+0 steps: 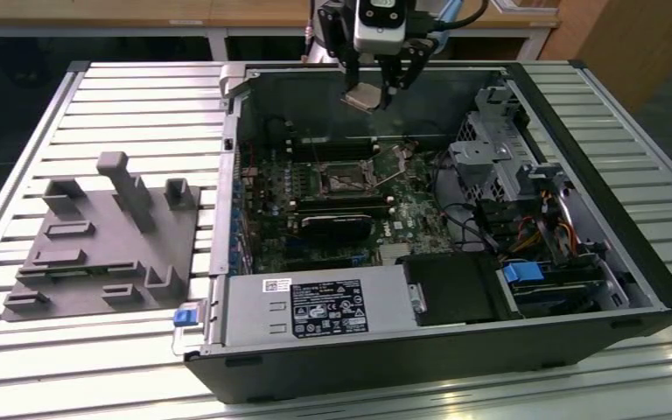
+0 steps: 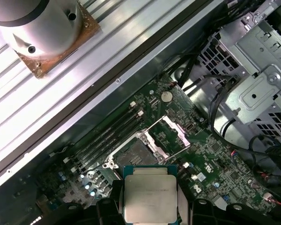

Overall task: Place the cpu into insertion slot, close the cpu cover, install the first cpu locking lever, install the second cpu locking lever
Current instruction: 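Place the cpu into insertion slot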

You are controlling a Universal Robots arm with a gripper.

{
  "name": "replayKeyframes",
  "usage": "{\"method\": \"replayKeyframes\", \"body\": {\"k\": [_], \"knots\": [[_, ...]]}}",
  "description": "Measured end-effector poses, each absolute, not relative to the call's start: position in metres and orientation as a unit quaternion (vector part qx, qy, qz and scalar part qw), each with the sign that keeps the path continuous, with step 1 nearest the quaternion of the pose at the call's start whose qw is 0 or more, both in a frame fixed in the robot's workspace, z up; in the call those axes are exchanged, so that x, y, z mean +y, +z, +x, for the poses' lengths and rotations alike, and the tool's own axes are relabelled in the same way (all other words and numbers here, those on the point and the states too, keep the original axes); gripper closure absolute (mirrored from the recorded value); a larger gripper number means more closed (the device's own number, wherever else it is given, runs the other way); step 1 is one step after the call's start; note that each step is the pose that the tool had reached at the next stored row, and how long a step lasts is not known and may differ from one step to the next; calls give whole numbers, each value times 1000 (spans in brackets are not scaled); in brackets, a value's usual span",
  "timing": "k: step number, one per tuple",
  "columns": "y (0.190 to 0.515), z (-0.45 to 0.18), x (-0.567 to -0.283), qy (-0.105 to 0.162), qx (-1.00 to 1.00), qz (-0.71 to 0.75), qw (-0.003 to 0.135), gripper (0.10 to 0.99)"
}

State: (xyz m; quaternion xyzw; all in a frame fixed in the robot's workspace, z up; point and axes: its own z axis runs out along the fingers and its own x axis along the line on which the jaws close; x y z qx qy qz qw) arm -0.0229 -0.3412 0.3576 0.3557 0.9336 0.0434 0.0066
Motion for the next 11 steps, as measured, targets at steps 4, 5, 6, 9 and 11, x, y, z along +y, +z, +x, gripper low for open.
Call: {"method": "replayKeyframes", "body": {"k": [4,5,6,9,11], "knots": [[357,-23,-341,43,929,368,7,545],[357,-23,-341,43,928,371,7,545],[357,-23,-341,43,926,374,7,545],[356,-23,-341,43,923,383,8,545],[356,-23,-341,43,920,389,8,545]]}}
